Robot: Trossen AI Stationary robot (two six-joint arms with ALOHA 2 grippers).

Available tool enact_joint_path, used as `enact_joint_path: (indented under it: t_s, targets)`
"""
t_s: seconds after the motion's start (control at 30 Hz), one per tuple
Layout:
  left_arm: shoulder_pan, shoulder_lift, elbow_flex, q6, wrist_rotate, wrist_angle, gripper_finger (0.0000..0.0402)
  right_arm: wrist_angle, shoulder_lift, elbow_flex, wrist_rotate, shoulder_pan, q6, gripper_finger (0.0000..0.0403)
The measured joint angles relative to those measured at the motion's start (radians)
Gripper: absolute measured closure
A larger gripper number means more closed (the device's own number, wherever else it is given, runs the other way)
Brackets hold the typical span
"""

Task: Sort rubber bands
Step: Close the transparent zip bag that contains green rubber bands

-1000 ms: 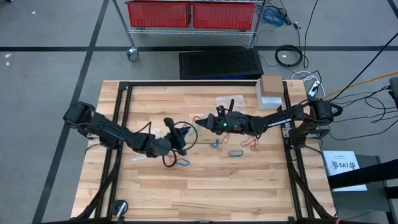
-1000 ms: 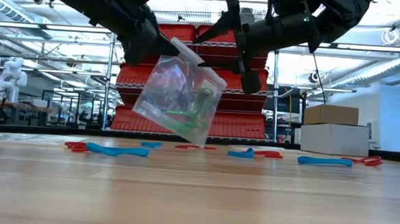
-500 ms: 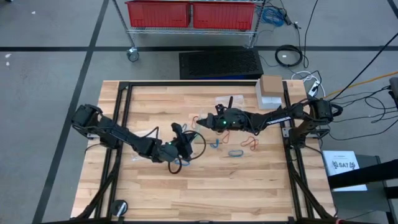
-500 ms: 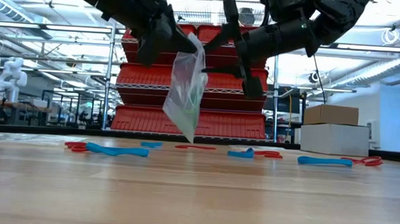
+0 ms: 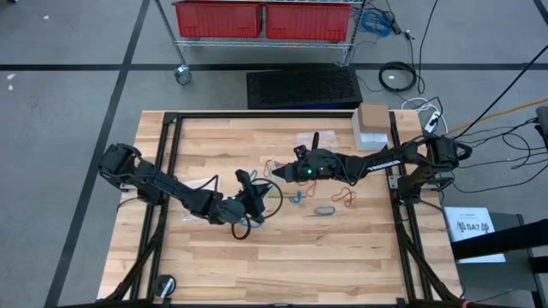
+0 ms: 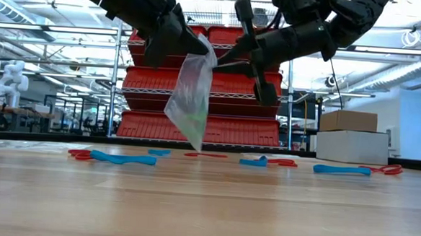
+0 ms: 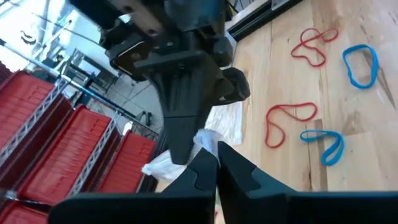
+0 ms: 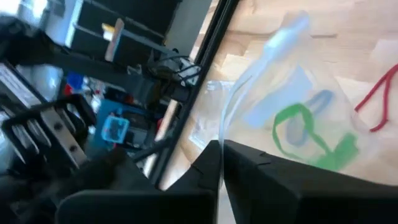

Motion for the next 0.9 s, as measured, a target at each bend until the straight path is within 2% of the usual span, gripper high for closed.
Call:
enact_joint_path:
  t_s: [0.13,0.37,0.53,0.73,0.9]
  targets:
    - [0.000,0.000,0.000,-0.007,0.007,-0.009,0.0365,-0.007,0.000,0.000,-0.023,0.000,-0.069,0.0401]
    - [0.001,0.000,0.000,-0.118,0.155,-0.031,0.0307,-0.026,-0.032,0.000,-0.027,-0.001,-0.157,0.0402]
    - [0.000,-0.021,0.000,-0.138,0.178,-0.035,0.0267,-0.051,-0.075,0.000,-0.022,-0.002,-0.229,0.0402]
    - [-0.001,-0.159,0.000,-0.209,0.191,-0.157,0.0253,-0.175,-0.143,0.000,-0.046,0.011,-0.327,0.0403]
    - [0.019,-0.286,-0.009,-0.265,0.285,-0.272,0.0253,-0.299,-0.213,0.000,-0.067,0.038,-0.434,0.0403]
